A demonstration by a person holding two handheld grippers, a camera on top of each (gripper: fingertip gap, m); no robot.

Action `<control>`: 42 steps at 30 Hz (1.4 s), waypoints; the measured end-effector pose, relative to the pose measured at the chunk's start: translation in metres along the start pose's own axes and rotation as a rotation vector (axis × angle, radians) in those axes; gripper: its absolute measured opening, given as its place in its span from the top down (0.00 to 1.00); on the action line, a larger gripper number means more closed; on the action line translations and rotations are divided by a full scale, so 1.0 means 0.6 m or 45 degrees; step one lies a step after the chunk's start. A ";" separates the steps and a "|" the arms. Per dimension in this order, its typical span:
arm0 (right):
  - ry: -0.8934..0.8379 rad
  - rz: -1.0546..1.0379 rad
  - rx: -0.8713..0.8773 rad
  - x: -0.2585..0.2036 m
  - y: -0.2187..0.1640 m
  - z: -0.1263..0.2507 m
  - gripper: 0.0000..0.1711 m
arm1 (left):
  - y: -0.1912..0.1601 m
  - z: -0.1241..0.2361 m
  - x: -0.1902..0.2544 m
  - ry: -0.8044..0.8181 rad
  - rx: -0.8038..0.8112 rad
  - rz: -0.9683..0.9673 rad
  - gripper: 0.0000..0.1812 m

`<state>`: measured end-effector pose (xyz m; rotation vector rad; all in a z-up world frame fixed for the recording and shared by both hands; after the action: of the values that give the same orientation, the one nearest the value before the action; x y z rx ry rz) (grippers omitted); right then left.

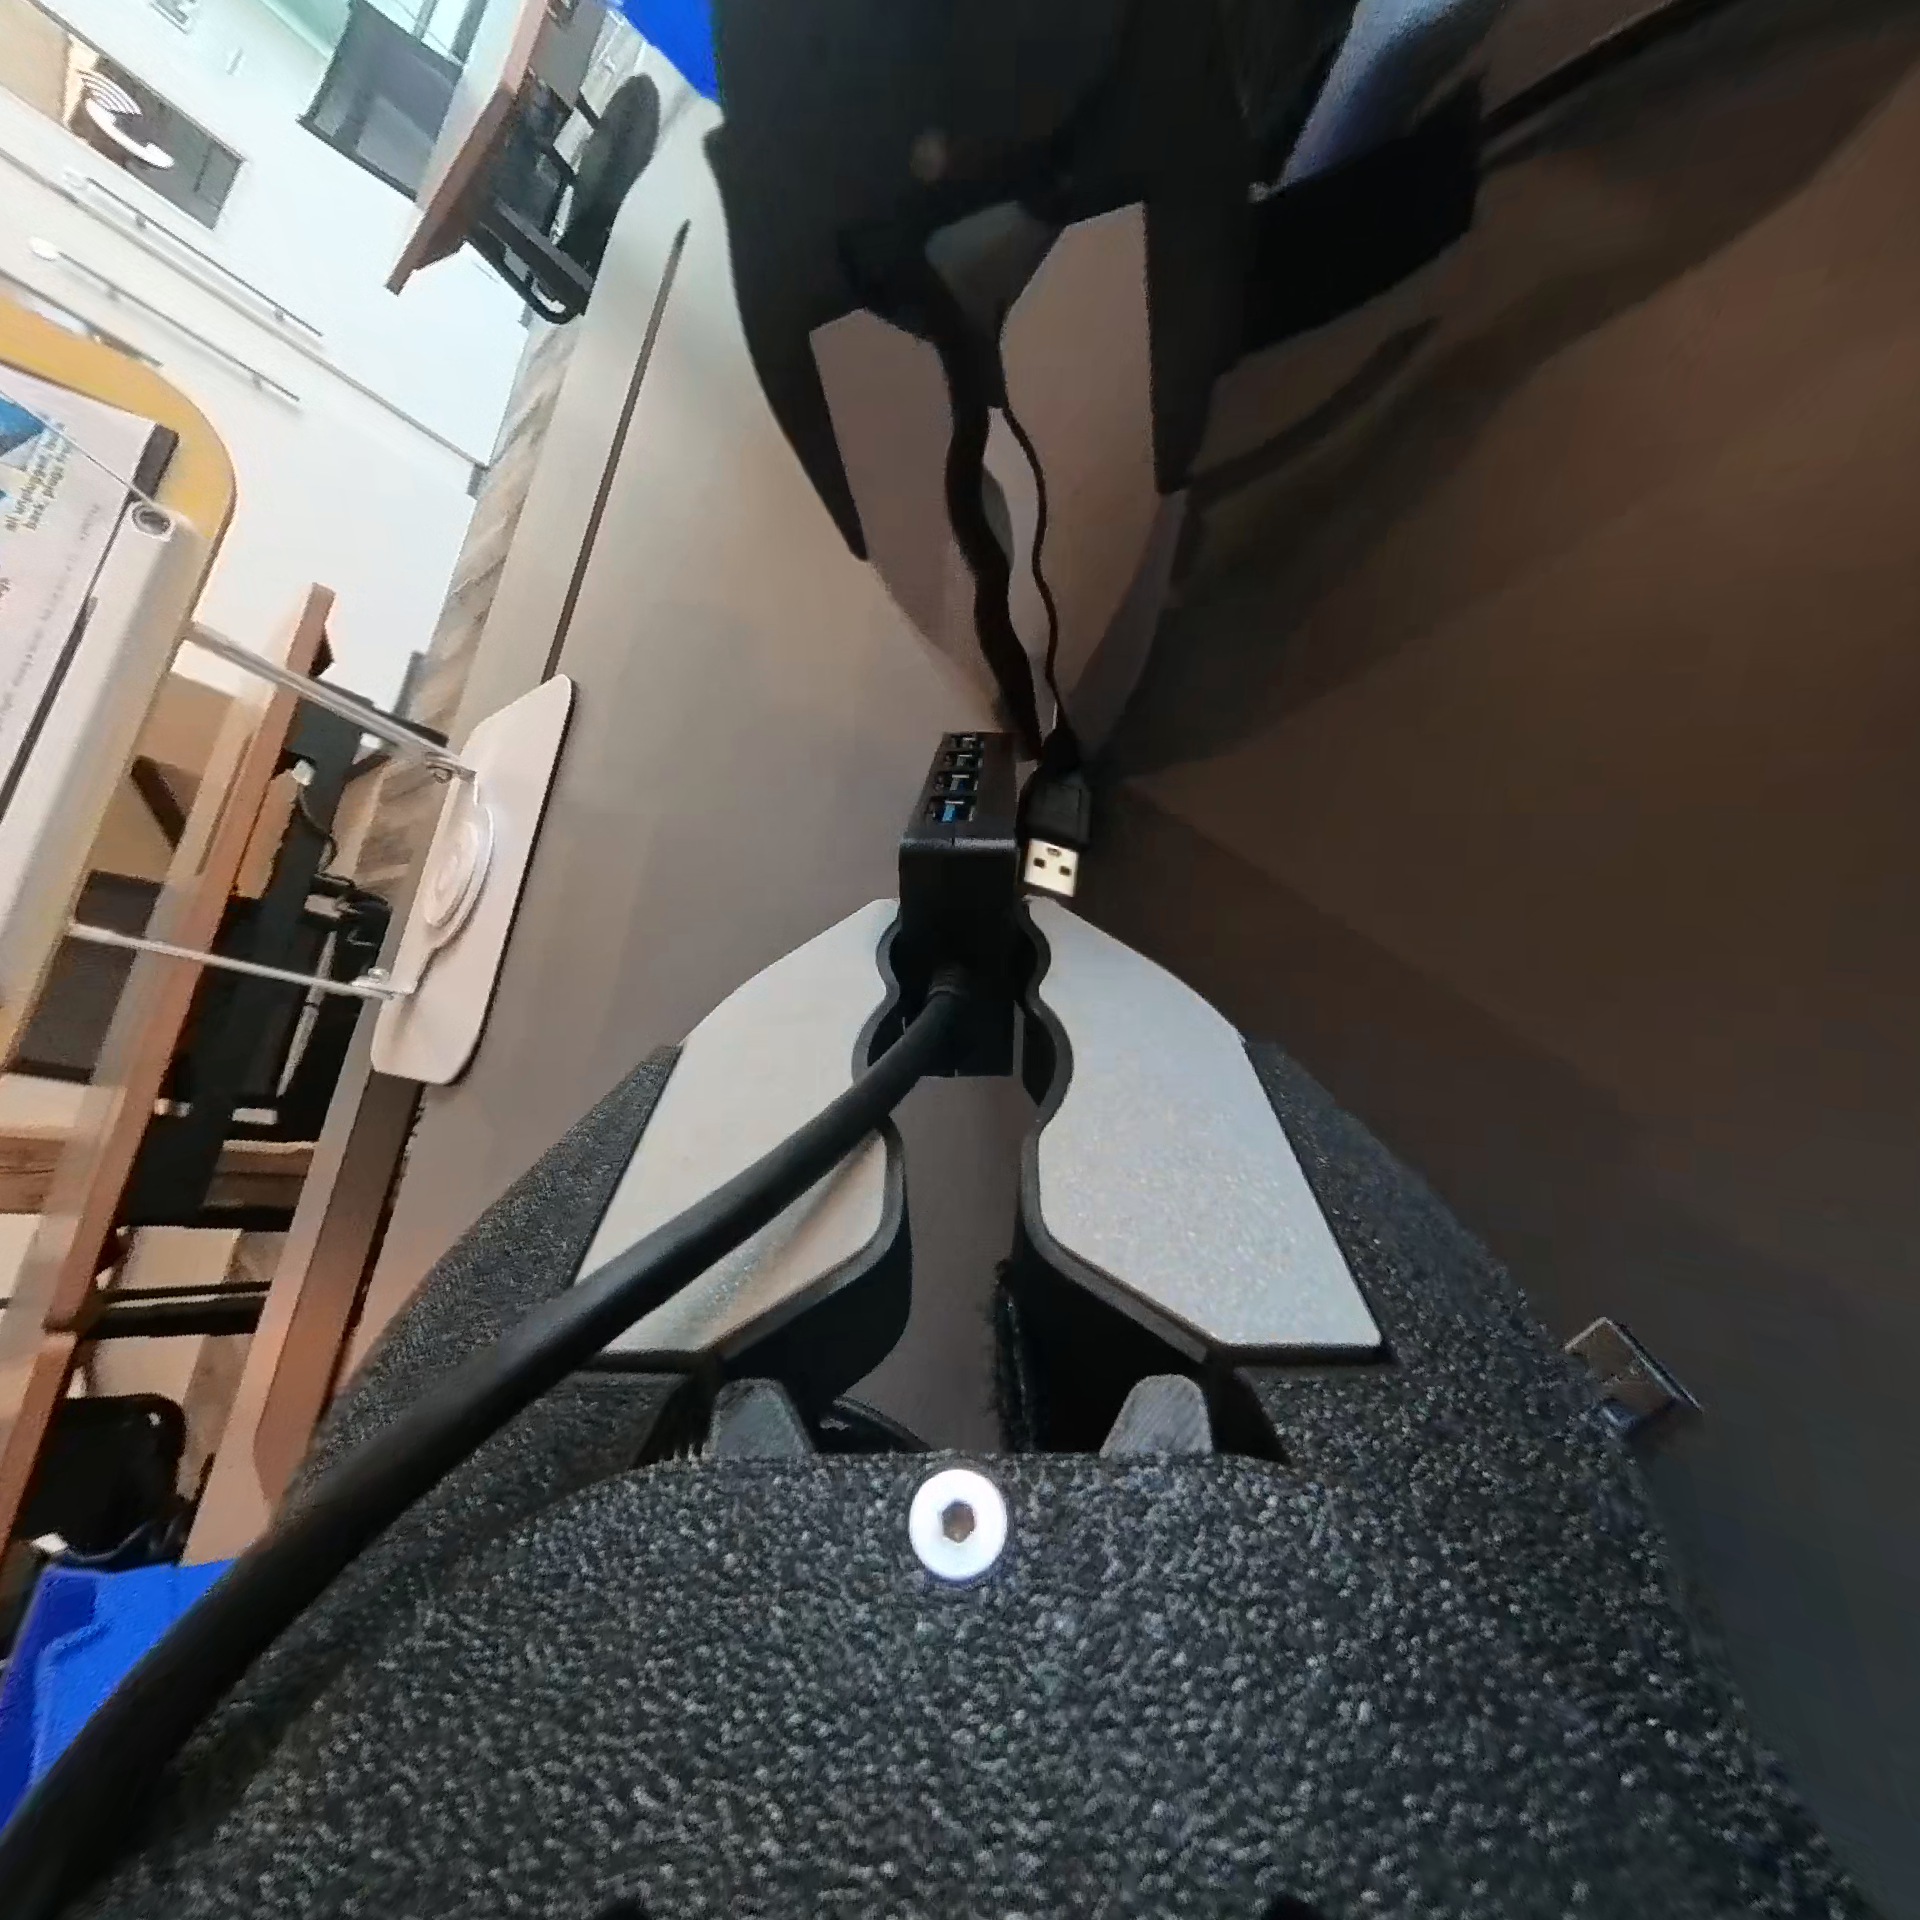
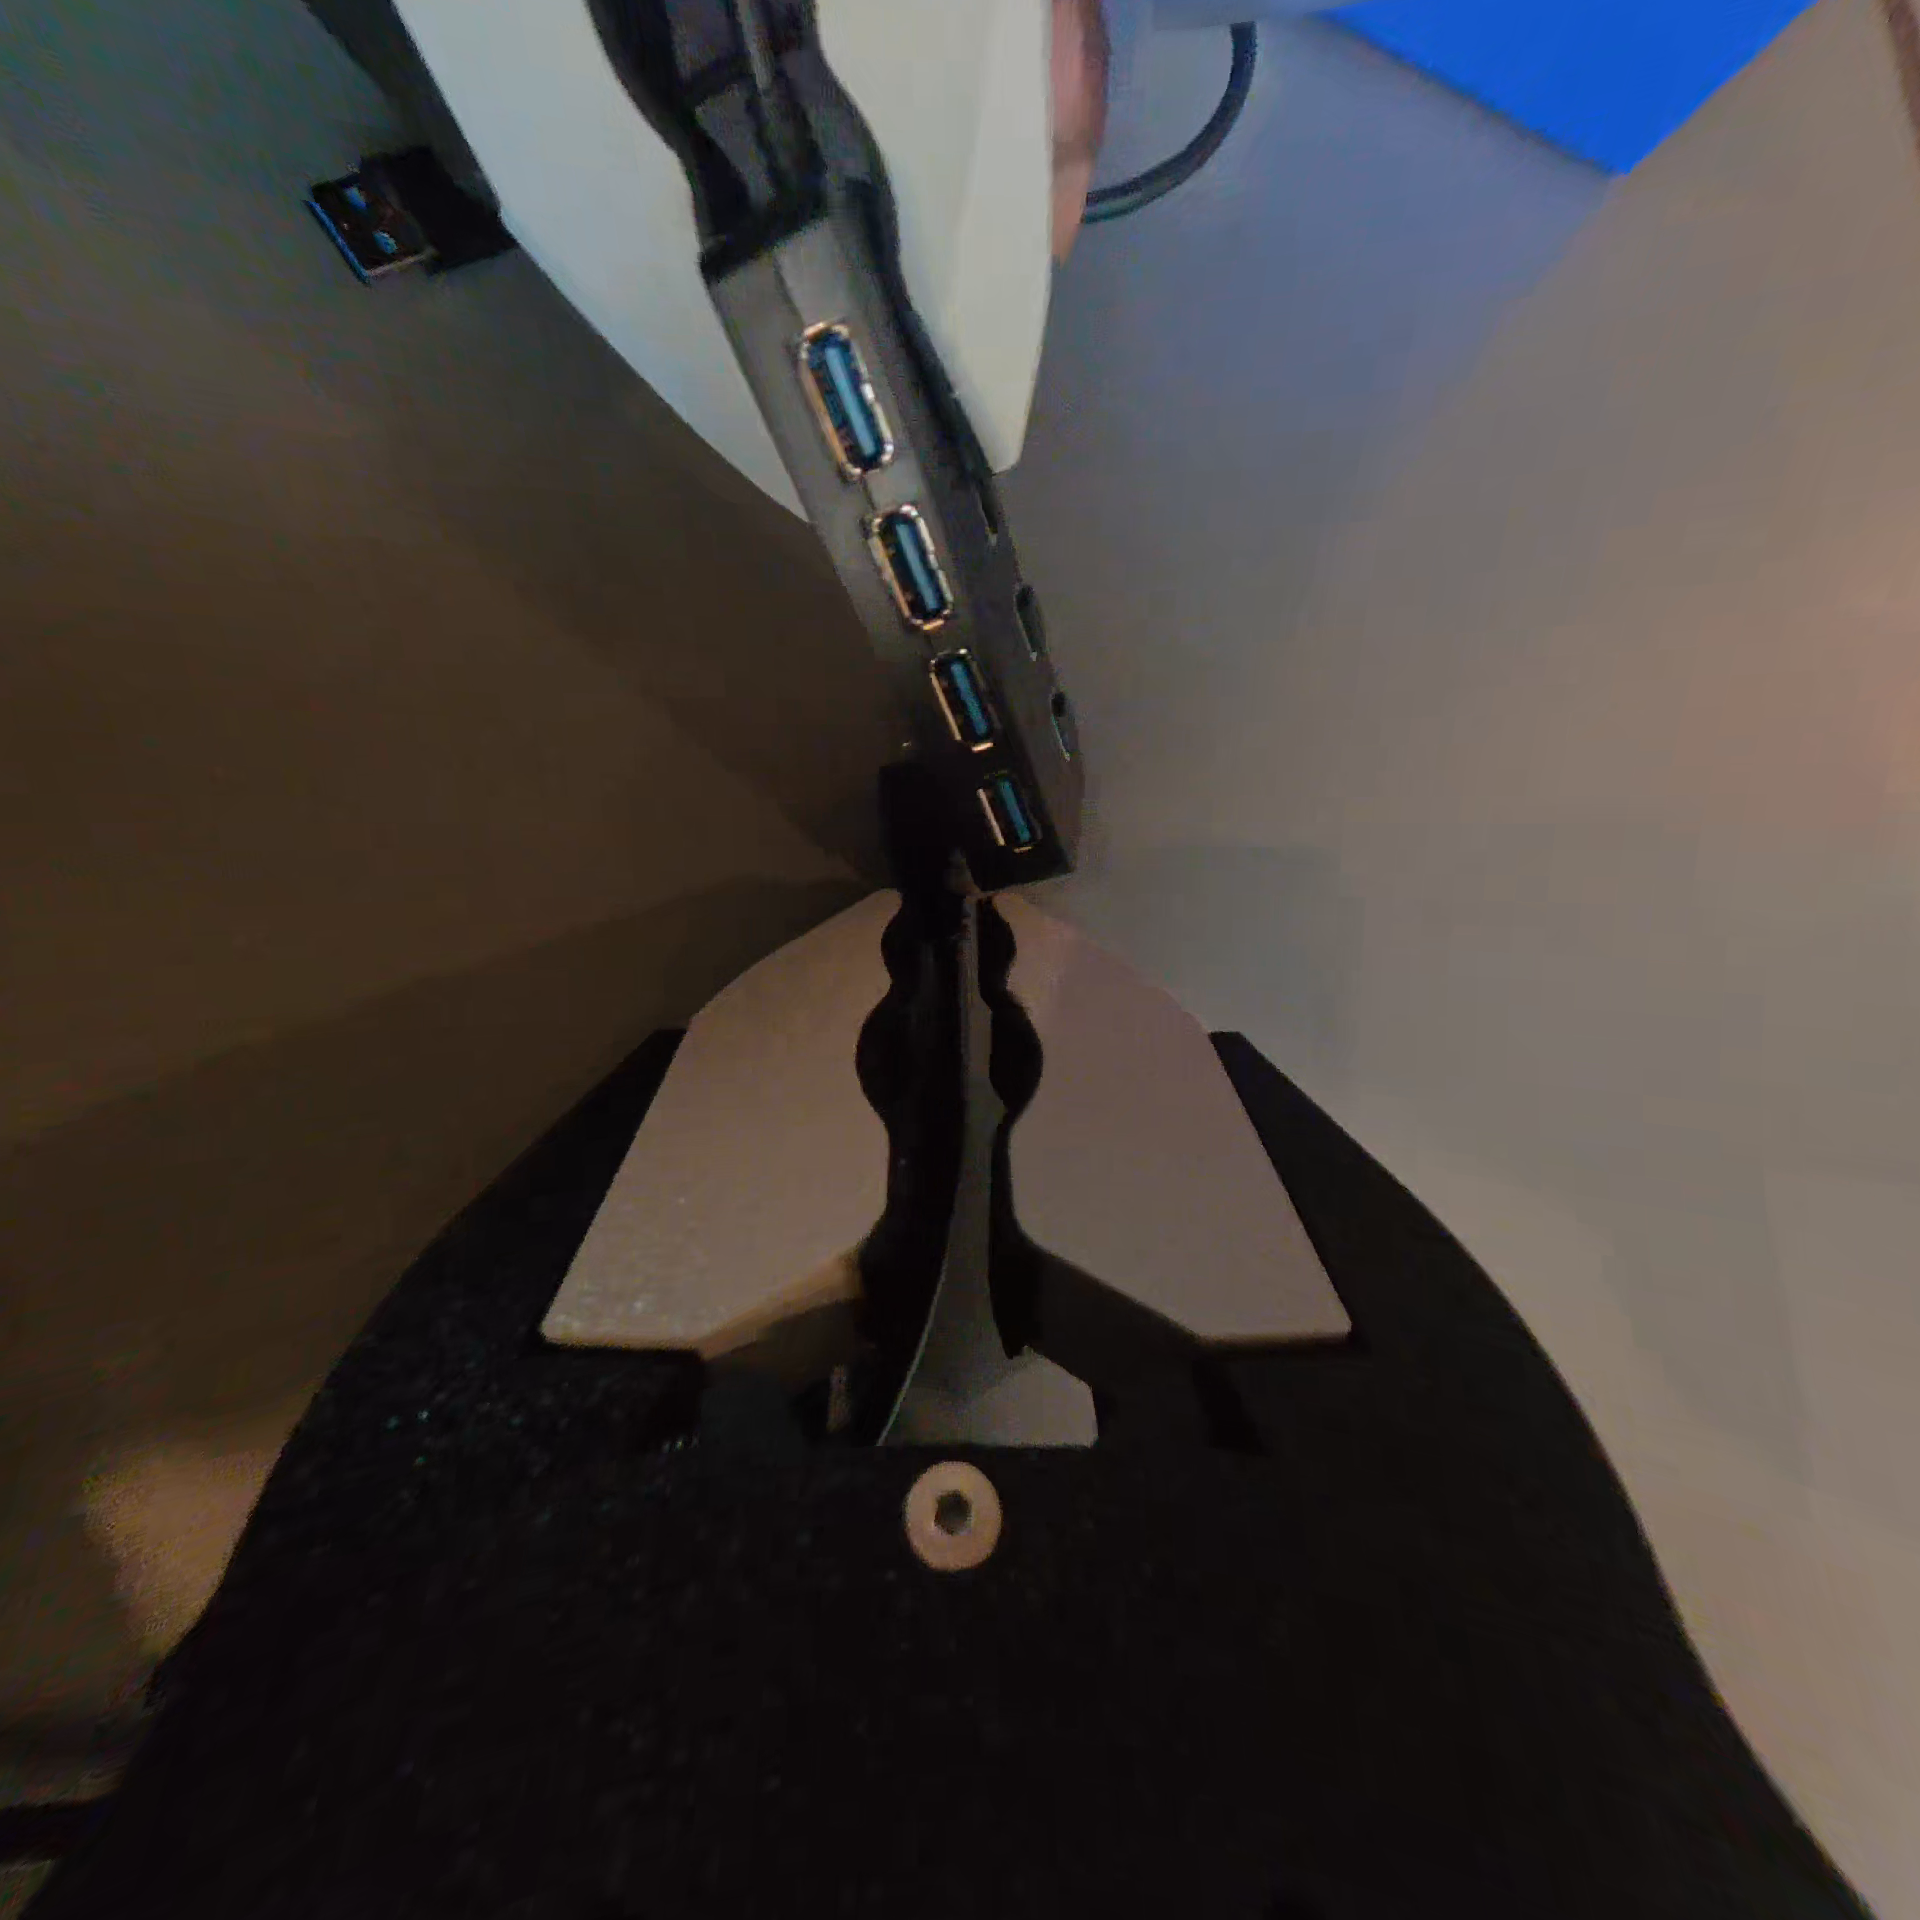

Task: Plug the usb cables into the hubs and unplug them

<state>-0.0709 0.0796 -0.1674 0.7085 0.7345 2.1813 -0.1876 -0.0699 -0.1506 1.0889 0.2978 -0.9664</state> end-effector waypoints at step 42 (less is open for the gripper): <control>-0.046 -0.441 0.457 0.030 -0.057 0.109 0.96 | -0.054 0.280 -0.302 0.311 -0.348 1.281 0.90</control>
<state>-0.0225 0.1319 -0.1409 0.7331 1.1548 1.7375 -0.3570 -0.1236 0.0241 0.9266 0.0454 0.1038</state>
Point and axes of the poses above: each gripper's, where its closed fingertips meet, z back along the fingers, y out of its top, x = y × z across the jaws, the point moved 10 cm from there along z, back along the fingers
